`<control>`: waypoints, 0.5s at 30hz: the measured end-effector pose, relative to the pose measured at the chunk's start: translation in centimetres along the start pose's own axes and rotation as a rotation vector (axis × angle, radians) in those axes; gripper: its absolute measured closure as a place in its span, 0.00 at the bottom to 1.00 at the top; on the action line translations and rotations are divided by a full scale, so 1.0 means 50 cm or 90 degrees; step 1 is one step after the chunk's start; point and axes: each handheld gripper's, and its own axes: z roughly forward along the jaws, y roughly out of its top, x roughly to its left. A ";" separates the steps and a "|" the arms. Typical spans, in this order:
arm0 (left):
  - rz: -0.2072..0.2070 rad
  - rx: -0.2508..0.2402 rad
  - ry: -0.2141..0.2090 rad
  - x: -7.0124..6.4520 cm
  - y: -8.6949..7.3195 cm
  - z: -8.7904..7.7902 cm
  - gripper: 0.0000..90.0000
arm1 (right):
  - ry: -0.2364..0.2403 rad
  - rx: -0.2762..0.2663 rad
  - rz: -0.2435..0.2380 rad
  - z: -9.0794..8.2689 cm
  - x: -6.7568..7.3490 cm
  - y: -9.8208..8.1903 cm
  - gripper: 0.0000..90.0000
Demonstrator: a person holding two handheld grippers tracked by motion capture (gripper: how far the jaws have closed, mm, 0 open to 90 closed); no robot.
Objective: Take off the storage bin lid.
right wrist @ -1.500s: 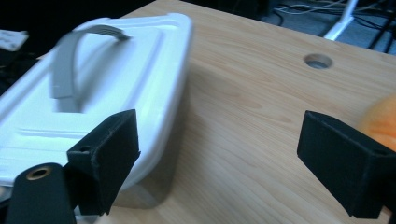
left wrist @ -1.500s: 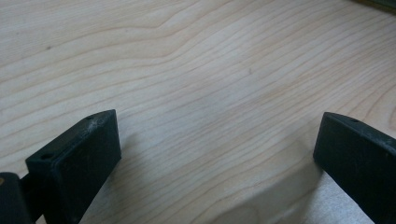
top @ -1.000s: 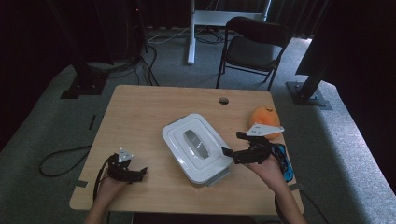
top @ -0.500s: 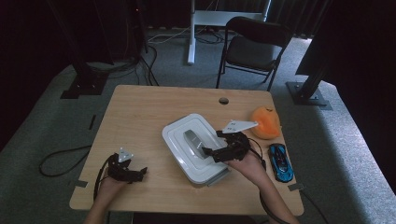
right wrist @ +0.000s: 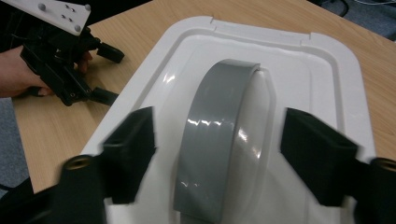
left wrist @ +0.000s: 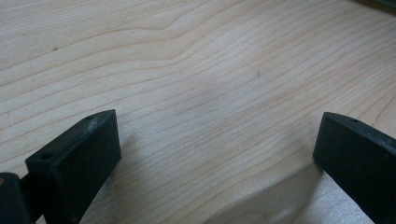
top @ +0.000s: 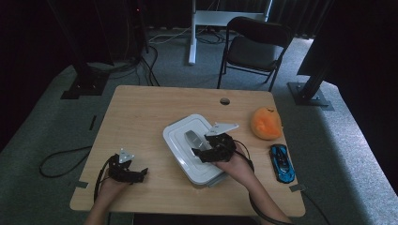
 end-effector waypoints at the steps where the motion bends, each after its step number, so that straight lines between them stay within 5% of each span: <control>1: 0.000 0.000 0.000 0.000 0.000 0.000 0.01 | 0.001 0.003 0.000 0.001 0.002 0.000 0.34; 9: 0.003 0.001 -0.002 0.000 -0.001 -0.001 0.01 | -0.001 0.016 -0.003 0.007 0.007 -0.002 0.56; 15: 0.004 0.002 -0.003 0.000 -0.001 -0.001 0.01 | 0.003 -0.005 0.011 0.001 0.006 -0.009 0.70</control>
